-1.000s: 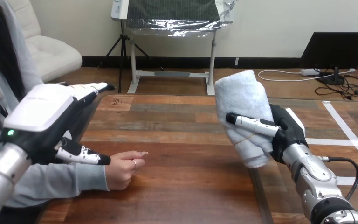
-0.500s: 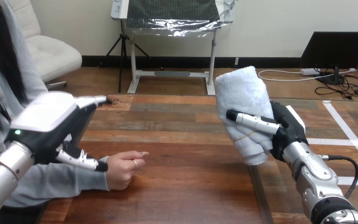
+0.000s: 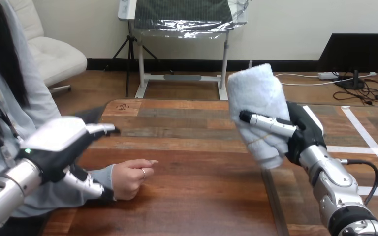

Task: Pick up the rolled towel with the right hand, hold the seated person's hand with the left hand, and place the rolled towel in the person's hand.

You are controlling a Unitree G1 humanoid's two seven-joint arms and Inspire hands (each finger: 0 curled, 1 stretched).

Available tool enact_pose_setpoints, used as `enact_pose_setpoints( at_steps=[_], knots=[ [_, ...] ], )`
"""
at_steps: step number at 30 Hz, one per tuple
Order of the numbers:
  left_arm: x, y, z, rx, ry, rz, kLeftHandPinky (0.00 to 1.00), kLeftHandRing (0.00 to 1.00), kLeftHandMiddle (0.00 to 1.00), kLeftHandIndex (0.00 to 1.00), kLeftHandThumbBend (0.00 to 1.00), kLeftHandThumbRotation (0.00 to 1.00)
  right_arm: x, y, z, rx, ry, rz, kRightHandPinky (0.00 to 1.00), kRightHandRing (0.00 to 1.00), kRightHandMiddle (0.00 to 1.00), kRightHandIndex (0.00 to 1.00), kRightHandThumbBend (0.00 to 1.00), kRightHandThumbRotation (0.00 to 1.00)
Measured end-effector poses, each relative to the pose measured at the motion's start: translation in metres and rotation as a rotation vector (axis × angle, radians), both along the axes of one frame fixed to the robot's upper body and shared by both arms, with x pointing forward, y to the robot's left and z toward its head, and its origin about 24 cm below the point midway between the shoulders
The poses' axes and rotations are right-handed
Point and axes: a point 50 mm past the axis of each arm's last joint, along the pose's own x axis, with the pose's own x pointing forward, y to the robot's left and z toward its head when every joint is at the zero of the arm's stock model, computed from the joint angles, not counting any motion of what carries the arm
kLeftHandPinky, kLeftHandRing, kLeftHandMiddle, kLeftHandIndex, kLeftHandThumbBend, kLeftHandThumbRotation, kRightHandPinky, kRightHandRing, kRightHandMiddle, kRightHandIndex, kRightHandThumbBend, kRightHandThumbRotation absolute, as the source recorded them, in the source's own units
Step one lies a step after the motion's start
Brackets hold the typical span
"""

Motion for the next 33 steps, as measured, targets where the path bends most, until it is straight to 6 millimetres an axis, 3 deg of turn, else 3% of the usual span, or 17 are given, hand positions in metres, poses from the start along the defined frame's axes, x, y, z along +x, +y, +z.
enact_pose_setpoints(
  at_steps=[33],
  knots=[
    [0.002, 0.006, -0.037, 0.070, 0.181, -0.002, 0.80, 0.84, 0.85, 0.87, 1.00, 0.42, 0.003, -0.001, 0.017, 0.019, -0.108, 0.033, 0.29, 0.38, 0.47, 0.45, 0.70, 0.00]
  ],
)
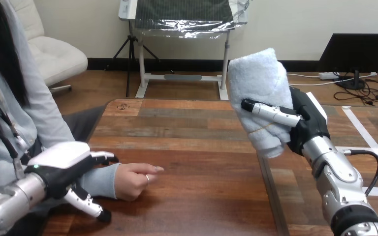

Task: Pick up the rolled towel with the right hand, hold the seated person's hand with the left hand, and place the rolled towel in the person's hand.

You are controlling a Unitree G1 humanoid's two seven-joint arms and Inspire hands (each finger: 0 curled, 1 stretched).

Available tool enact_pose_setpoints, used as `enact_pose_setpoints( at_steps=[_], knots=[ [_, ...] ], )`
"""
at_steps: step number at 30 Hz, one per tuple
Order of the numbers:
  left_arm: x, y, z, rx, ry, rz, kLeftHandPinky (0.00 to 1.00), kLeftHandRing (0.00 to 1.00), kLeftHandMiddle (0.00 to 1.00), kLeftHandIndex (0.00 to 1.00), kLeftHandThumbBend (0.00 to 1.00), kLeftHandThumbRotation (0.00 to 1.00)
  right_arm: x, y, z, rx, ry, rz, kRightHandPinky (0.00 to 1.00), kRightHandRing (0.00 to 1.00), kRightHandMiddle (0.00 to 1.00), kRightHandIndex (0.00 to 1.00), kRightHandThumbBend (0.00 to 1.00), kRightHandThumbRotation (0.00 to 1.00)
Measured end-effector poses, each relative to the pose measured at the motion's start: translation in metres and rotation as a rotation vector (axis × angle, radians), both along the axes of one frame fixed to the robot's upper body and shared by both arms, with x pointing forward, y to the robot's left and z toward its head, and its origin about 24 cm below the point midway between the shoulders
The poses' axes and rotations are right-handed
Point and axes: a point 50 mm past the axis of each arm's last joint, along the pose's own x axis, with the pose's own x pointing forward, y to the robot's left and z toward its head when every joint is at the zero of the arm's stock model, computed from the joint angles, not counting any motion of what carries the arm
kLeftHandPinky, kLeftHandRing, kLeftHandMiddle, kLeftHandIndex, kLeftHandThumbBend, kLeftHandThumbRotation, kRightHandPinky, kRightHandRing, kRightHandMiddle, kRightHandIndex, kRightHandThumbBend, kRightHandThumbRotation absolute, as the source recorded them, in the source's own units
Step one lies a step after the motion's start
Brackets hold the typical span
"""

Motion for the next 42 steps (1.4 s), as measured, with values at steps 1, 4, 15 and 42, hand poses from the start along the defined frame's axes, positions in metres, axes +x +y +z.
enact_pose_setpoints(
  at_steps=[1, 4, 15, 42],
  knots=[
    [0.000, 0.000, -0.001, 0.001, 0.001, 0.000, 0.79, 0.84, 0.85, 0.87, 1.00, 0.42, -0.001, 0.000, 0.000, 0.001, -0.002, 0.002, 0.29, 0.38, 0.47, 0.45, 0.70, 0.00],
    [-0.001, 0.001, -0.002, -0.001, -0.007, 0.003, 0.79, 0.84, 0.85, 0.87, 1.00, 0.43, -0.002, -0.001, -0.001, 0.002, -0.008, 0.007, 0.29, 0.38, 0.47, 0.44, 0.70, 0.00],
    [0.001, 0.001, -0.004, -0.004, -0.008, -0.008, 0.81, 0.85, 0.86, 0.87, 1.00, 0.43, -0.007, -0.004, -0.003, 0.017, -0.013, 0.022, 0.28, 0.37, 0.46, 0.44, 0.69, 0.00],
    [0.001, -0.001, -0.006, -0.034, -0.027, 0.000, 0.61, 0.67, 0.72, 0.73, 0.98, 0.15, -0.015, -0.008, -0.003, 0.059, -0.030, 0.041, 0.29, 0.37, 0.47, 0.45, 0.68, 0.00]
  ],
)
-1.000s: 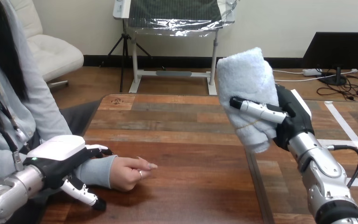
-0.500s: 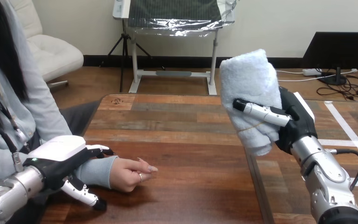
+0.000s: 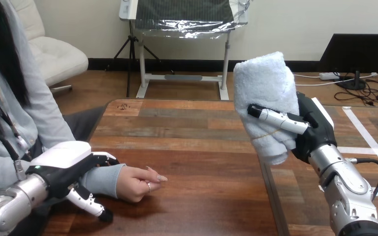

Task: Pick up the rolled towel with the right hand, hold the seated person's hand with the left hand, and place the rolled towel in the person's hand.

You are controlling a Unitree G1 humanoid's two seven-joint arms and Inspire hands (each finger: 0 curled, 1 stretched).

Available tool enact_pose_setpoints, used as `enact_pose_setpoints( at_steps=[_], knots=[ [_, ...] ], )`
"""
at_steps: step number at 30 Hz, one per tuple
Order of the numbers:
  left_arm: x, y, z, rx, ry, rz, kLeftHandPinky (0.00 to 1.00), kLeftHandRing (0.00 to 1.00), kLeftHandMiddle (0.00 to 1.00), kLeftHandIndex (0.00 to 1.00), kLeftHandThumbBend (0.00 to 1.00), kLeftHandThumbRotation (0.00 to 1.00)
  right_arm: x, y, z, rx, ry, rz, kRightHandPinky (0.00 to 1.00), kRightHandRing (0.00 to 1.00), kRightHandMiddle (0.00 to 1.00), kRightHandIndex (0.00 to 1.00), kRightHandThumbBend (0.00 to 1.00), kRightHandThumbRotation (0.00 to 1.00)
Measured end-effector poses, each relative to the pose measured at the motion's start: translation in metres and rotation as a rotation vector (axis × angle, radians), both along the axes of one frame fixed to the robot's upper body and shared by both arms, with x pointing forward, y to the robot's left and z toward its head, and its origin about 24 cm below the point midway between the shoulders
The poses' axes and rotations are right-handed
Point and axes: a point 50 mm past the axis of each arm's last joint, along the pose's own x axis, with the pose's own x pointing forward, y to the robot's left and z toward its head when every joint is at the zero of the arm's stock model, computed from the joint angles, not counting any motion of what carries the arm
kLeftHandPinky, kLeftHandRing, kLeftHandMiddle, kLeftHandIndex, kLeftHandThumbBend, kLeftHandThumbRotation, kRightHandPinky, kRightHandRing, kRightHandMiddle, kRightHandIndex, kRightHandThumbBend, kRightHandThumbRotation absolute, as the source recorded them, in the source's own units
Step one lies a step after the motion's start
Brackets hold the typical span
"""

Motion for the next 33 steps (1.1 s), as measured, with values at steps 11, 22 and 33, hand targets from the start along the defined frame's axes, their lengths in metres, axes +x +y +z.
enact_pose_setpoints(
  at_steps=[11, 22, 33],
  knots=[
    [0.002, -0.009, 0.001, -0.066, -0.030, -0.014, 0.51, 0.55, 0.59, 0.60, 0.90, 0.01, 0.000, 0.000, 0.001, -0.002, -0.006, 0.004, 0.29, 0.37, 0.47, 0.45, 0.68, 0.00],
    [0.003, -0.017, 0.000, -0.100, -0.056, -0.031, 0.37, 0.42, 0.48, 0.50, 0.83, 0.00, 0.000, 0.001, 0.001, -0.013, -0.003, 0.015, 0.29, 0.37, 0.46, 0.45, 0.68, 0.00],
    [0.004, -0.020, -0.001, -0.106, -0.044, -0.026, 0.34, 0.39, 0.46, 0.46, 0.82, 0.00, 0.000, 0.002, 0.000, -0.028, 0.000, 0.023, 0.29, 0.38, 0.46, 0.45, 0.69, 0.00]
  ],
)
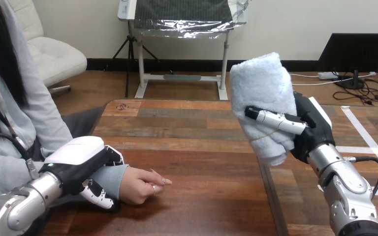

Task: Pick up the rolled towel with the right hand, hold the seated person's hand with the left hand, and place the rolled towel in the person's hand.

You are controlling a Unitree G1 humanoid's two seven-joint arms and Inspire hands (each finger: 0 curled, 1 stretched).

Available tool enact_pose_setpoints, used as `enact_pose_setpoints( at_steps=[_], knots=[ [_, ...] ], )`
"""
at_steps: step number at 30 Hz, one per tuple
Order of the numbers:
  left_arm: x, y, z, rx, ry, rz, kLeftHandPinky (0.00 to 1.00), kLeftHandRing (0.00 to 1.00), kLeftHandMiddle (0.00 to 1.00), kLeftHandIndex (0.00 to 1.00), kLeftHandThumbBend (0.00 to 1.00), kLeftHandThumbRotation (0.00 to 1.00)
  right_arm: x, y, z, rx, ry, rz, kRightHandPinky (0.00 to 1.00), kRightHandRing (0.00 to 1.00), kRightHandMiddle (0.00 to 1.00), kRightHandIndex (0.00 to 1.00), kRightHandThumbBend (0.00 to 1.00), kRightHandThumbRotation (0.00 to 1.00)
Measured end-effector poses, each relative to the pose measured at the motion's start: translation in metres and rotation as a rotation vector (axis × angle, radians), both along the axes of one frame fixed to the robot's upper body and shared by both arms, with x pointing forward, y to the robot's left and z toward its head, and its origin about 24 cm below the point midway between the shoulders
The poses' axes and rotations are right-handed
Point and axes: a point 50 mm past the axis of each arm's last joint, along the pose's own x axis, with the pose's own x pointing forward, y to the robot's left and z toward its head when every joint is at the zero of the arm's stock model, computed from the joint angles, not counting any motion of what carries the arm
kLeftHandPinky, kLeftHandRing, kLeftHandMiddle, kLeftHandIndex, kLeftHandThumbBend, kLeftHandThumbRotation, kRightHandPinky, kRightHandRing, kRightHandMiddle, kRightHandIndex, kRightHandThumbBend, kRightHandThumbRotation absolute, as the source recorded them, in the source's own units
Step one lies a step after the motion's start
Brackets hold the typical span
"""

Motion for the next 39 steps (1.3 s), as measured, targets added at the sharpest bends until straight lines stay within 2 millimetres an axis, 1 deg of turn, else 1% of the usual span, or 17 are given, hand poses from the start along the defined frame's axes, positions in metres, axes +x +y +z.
enact_pose_setpoints(
  at_steps=[9, 27, 39],
  knots=[
    [0.000, -0.001, 0.000, -0.001, 0.017, -0.003, 0.30, 0.36, 0.44, 0.44, 0.82, 0.00, -0.001, 0.001, -0.004, -0.015, 0.018, 0.008, 0.30, 0.38, 0.46, 0.45, 0.70, 0.00],
    [0.003, -0.004, 0.003, 0.005, 0.039, -0.014, 0.26, 0.33, 0.40, 0.40, 0.83, 0.00, -0.008, 0.005, -0.025, -0.038, 0.109, 0.032, 0.30, 0.38, 0.46, 0.45, 0.71, 0.00],
    [0.004, -0.008, 0.006, 0.010, 0.042, -0.027, 0.24, 0.30, 0.37, 0.37, 0.83, 0.00, -0.011, 0.012, -0.034, -0.047, 0.147, 0.037, 0.31, 0.39, 0.46, 0.46, 0.73, 0.00]
  ],
)
